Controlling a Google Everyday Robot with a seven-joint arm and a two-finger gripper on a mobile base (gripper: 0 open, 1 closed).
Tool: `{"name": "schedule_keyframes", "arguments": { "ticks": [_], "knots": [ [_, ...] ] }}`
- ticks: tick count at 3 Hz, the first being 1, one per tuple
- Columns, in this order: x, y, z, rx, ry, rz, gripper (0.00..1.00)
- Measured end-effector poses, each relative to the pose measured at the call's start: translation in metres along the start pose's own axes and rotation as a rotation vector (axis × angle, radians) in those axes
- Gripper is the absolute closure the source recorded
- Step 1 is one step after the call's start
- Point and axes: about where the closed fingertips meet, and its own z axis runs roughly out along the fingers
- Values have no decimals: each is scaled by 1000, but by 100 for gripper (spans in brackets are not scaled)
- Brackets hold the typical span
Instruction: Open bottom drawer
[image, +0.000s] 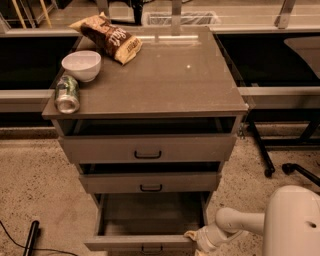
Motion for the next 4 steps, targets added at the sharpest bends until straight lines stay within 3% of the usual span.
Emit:
{"name": "schedule_keyframes", "arguments": {
  "ticks": [1,2,4],
  "knots": [
    [0,0,0,0,0,0,61],
    [0,0,0,0,0,0,61],
    [0,0,0,0,0,0,16]
  ]
}}
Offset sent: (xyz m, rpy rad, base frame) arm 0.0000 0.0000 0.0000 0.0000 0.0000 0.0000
